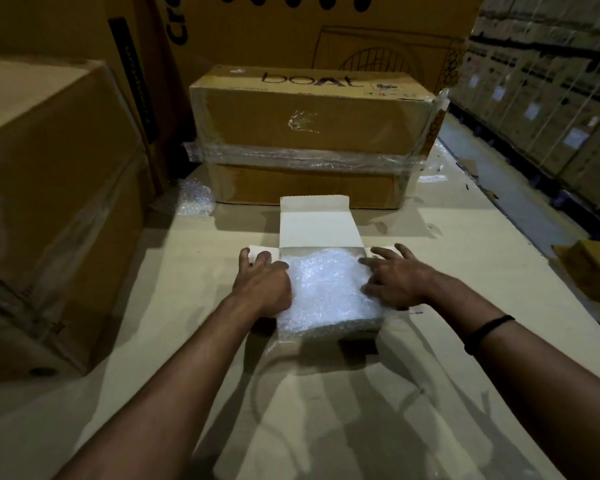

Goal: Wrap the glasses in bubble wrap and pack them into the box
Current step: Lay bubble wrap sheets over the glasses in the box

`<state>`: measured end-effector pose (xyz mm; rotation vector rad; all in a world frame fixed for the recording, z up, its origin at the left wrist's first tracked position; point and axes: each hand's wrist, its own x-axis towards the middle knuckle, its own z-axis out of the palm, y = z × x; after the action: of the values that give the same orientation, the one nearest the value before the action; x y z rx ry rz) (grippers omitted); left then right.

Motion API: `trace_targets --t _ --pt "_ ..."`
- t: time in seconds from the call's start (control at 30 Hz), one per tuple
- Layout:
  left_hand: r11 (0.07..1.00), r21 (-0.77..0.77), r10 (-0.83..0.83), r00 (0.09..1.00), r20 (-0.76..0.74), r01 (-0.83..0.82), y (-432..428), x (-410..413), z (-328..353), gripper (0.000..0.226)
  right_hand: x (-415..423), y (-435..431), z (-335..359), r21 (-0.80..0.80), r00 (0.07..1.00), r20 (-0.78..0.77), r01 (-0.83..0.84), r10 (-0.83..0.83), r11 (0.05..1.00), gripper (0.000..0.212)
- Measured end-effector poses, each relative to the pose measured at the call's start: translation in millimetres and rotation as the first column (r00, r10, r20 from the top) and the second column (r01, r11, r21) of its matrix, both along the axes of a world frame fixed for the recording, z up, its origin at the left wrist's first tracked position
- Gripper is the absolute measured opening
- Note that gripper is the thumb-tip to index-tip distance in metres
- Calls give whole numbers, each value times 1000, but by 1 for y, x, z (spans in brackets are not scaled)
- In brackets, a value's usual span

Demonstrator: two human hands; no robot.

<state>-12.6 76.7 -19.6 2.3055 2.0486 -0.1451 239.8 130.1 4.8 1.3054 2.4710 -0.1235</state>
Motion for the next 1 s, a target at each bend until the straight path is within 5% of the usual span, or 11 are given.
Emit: trace_targets --t 0.1,0.2,0.3,0.6,0.67,0.8,1.0 --pt "996 86 -10 974 226 -10 -19 -5 8 54 14 -7 10 89 982 -176 -47 62 995 61" --pt "991 88 -122 972 202 106 -40 0 7 78 20 -23 12 115 965 -206 -140 162 983 63" --pt "989 64 -146 964 222 135 -39 5 -2 68 13 -25 5 138 973 -145 -162 181 977 57" --pt "997 5 -72 897 436 77 -25 1 -2 27 5 -27 7 228 944 -295 -81 148 970 23" --pt "997 35 -79 904 421 70 -24 2 0 17 3 -28 5 250 945 -290 -78 152 965 19" --pt "976 167 -184 941 285 140 -25 7 0 34 0 -30 -1 287 944 -222 -176 245 942 6" --pt "954 138 -291 932 214 266 -31 8 -4 35 2 -32 0 114 956 -147 -238 253 965 28"
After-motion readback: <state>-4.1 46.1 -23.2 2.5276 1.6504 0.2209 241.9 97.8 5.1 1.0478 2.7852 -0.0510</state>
